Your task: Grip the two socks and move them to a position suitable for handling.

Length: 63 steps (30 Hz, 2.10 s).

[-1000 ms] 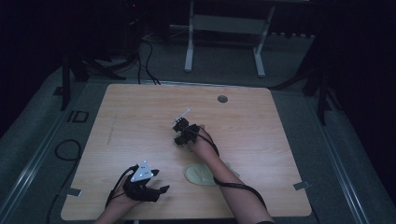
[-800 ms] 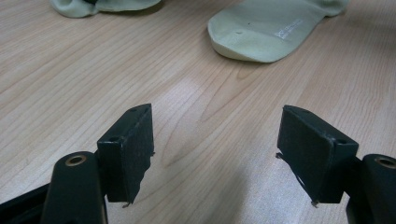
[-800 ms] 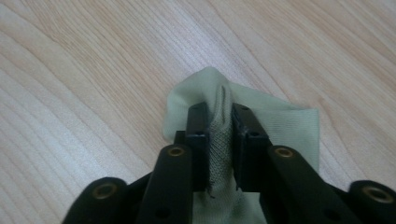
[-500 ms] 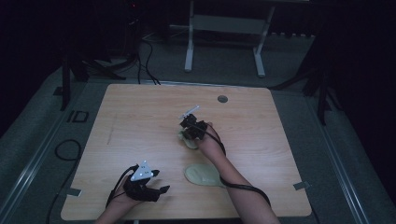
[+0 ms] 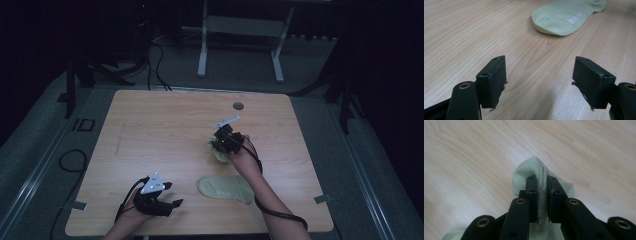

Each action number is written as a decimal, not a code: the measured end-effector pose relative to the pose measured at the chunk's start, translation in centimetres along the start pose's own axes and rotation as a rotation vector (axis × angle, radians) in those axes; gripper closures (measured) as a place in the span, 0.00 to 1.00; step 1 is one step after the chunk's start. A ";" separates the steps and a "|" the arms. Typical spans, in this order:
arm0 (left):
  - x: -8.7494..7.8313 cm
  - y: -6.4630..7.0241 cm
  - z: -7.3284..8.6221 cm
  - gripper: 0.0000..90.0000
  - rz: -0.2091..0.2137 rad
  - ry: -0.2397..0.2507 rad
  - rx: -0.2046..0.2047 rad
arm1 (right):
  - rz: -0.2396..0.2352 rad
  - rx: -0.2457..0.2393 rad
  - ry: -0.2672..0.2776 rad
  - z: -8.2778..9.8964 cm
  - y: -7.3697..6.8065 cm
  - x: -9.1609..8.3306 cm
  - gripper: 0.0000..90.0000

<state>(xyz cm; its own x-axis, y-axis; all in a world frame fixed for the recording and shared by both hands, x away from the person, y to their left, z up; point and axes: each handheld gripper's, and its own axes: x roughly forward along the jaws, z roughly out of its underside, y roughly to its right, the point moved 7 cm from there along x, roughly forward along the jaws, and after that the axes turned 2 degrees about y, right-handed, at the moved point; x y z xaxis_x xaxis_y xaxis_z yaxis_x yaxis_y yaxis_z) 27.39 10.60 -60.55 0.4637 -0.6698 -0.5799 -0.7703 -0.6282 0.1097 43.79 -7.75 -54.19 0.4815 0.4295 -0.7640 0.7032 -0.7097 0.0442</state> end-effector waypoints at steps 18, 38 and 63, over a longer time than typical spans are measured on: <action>0.1 -0.3 -0.3 0.30 -0.013 0.000 0.004 | -0.011 -0.018 -0.065 4.5 -3.0 4.5 0.57; 0.6 -0.7 -0.7 0.30 -0.015 0.003 -0.012 | -0.047 0.024 -0.081 3.3 -2.1 3.1 0.94; 11.8 -3.1 -9.6 0.99 -0.071 -0.130 0.156 | -0.092 0.104 -0.009 3.4 0.8 -0.4 0.94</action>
<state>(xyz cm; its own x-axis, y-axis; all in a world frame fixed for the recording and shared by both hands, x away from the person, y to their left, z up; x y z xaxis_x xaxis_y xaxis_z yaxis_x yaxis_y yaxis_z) 39.48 0.83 -59.97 0.4669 -0.5629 -0.6820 -0.8007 -0.5965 -0.0559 42.41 -10.37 -56.00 0.4124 0.4912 -0.7672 0.6863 -0.7214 -0.0929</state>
